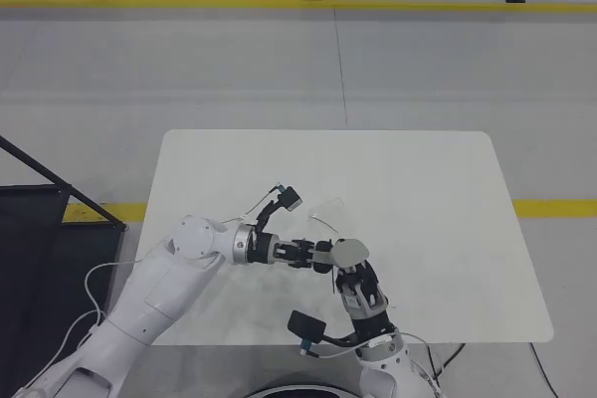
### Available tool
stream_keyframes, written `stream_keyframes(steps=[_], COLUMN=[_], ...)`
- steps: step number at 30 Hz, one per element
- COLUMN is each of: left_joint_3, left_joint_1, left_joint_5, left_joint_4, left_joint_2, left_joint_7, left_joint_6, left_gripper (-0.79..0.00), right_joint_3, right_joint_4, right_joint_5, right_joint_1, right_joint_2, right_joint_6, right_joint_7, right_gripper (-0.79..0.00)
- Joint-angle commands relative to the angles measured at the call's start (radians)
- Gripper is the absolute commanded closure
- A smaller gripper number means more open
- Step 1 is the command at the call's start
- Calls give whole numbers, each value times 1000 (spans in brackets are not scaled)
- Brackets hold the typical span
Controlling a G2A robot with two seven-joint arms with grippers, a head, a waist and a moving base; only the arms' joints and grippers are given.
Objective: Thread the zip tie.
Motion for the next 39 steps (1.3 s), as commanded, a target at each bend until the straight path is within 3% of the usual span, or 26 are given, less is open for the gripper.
stream_keyframes(steps=[1,12,31,39], left_joint_3=[-3,-16,-54,-68], left_joint_1=[4,15,68,91], left_joint_5=[1,15,168,199], left_joint_4=[-7,-25,-86,-111], left_joint_2=[1,4,15,22], left_joint_7=[-3,-17,90,108], left_joint_6=[1,-17,-155,-202], left_gripper=[0,0,0,0], right_joint_3=[-1,-19,38,59], right_joint_4=[3,16,-13,-21], right_joint_5=[-5,-52,184,218], right_joint_1=[0,16,5,1], right_joint_2=[-1,-13,-5,-5], right_joint_6=[3,1,-98,-109], right_joint_7=[3,28,-144,-136], right_gripper=[0,0,0,0])
